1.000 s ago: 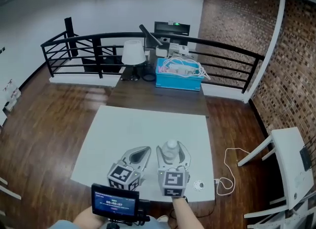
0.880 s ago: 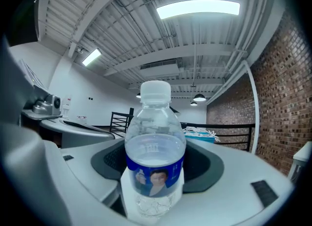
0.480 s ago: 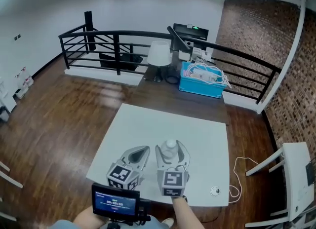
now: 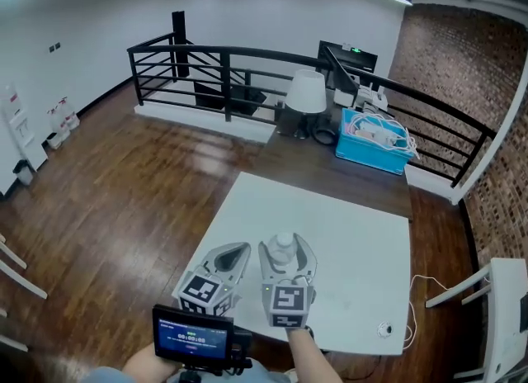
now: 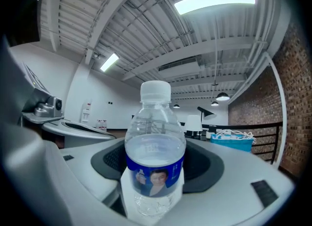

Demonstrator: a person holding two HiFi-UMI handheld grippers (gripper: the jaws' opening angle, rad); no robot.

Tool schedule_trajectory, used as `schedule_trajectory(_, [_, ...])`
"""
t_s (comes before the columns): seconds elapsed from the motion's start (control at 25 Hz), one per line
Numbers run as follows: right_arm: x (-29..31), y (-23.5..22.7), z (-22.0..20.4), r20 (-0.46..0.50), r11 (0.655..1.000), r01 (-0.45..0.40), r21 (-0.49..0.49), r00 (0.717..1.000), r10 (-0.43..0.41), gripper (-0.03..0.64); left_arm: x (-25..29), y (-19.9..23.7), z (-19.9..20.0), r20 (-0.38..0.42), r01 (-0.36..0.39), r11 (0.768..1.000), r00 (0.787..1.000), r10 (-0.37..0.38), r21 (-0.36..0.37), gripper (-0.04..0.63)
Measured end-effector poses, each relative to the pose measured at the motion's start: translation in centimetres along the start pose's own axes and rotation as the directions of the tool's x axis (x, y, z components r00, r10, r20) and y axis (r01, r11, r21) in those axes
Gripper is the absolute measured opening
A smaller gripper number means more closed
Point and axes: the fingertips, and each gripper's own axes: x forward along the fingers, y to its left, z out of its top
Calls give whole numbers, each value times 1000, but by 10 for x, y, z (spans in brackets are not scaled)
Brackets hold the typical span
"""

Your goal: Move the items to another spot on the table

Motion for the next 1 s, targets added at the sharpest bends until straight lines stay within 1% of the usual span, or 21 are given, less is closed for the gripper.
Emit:
schedule_trajectory(0.24, [35, 52, -7, 8, 997, -82, 0, 997, 82, 291, -30, 51, -9, -12, -81, 997, 997, 80, -9, 12])
schedule_trajectory(0.56, [70, 117, -10, 14, 983, -183, 8, 983, 183, 291, -68, 106, -17, -28, -181, 983, 983, 180, -15, 12])
schedule_trajectory(0.84, [98, 153, -22, 13, 971, -238, 0, 971, 238, 293, -83, 143, -24, -35, -232, 972, 972, 231, -30, 12])
schedule_trajectory(1.0, [111, 166, -42, 6, 966, -260, -5, 966, 260, 293, -84, 157, -32, -46, -245, 969, 969, 244, -34, 12])
